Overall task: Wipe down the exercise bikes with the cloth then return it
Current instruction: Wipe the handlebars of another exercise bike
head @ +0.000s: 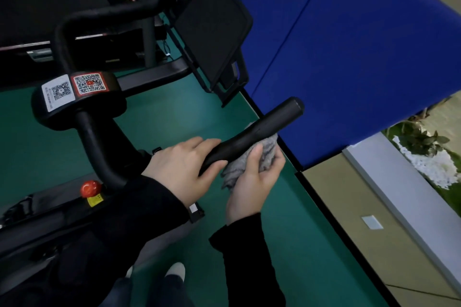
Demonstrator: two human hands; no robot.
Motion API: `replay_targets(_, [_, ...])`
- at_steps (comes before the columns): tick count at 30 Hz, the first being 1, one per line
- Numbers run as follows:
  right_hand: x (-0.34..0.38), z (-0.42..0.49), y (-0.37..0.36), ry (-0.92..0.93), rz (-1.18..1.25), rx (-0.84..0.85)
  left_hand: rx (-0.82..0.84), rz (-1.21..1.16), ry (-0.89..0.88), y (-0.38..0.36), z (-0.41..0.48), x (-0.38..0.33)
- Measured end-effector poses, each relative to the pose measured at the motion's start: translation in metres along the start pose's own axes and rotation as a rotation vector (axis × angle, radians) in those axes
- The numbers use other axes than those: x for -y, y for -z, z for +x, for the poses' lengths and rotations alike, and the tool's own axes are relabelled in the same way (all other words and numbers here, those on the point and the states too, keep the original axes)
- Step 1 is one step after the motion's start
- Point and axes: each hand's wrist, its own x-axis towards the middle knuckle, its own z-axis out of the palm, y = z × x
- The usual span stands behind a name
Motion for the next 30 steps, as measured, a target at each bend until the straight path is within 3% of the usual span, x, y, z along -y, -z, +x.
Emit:
replay_targets(6, [0.010, 0.012, -0.004, 0.178, -0.096, -0.051, -0.005, 0.010, 0.005, -0.001, 0.001, -0.001])
replay_targets(13, [0.008, 0.001, -0.009, 0.257, -0.158, -0.085, -0.024, 0.047, -0.018, -0.001, -0.001, -0.003])
replay_targets(20, [0.030, 0.032, -0.010, 0.592, -0.379, -0.168, -0.014, 0.074, -0.040, 0.000, 0.000, -0.003])
replay_targets(22, [0.040, 0.047, -0.005, 0.753, -0.500, -0.057, -0.012, 0.071, -0.045, -0.001, 0.000, -0.003])
replay_targets(24, [0.054, 0.067, 0.002, 0.914, -0.673, 0.158, -0.021, 0.076, -0.052, -0.001, 0.001, -0.001])
replay_targets(30, [0.105, 0.101, 0.028, 1.120, -1.180, 0.795, -0.014, 0.072, -0.050, -0.003, 0.000, 0.000])
